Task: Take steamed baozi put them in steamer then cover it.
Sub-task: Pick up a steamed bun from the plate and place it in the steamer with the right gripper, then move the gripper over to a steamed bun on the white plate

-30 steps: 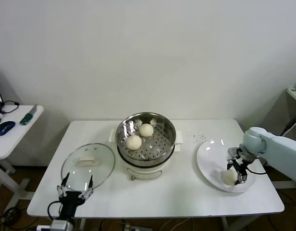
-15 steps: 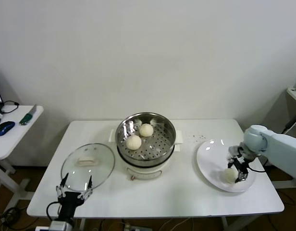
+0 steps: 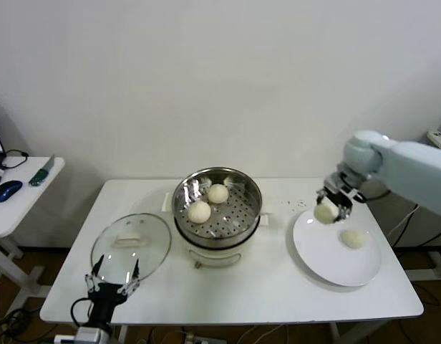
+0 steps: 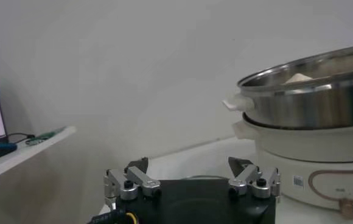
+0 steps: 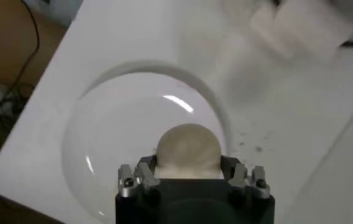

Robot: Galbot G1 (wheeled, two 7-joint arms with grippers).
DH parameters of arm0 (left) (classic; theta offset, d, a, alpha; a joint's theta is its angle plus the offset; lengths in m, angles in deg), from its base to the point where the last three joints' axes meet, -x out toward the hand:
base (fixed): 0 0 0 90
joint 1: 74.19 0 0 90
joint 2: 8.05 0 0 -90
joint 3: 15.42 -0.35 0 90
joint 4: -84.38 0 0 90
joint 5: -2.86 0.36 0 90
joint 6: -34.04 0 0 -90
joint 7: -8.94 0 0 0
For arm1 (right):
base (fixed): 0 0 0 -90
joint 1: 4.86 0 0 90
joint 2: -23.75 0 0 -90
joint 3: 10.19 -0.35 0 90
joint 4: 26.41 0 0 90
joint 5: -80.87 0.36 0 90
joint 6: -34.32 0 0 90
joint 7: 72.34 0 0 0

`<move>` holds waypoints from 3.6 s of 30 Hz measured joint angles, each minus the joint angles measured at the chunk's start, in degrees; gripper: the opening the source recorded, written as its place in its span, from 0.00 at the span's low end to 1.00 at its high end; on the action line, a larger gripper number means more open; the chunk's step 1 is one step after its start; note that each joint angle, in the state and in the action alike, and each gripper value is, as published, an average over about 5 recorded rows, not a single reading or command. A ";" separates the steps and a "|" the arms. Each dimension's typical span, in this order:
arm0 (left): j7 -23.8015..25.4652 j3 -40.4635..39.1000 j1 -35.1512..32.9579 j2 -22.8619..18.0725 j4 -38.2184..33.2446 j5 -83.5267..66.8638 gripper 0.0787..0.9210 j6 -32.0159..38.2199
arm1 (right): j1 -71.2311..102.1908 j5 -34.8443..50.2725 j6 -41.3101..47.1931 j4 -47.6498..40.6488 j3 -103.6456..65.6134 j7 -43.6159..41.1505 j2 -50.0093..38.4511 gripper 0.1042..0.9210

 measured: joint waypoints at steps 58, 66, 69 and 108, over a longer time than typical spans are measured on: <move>-0.03 0.52 -0.04 0.37 1.25 0.09 0.88 -0.13 | 4.56 -13.05 -23.59 -4.38 -0.54 -1.12 38.07 0.88; -0.04 0.48 0.23 0.50 1.28 0.06 0.88 -0.11 | 2.12 -11.92 -21.93 -5.91 -1.93 -0.45 35.58 0.88; -0.04 0.43 0.28 0.59 1.28 0.06 0.88 -0.09 | 0.40 -9.62 -19.78 -6.43 -1.33 0.51 33.53 0.88; -0.12 0.68 0.06 0.46 0.97 1.00 0.88 -0.80 | 27.03 -10.66 3.24 -22.95 -22.65 2.16 -1.61 0.88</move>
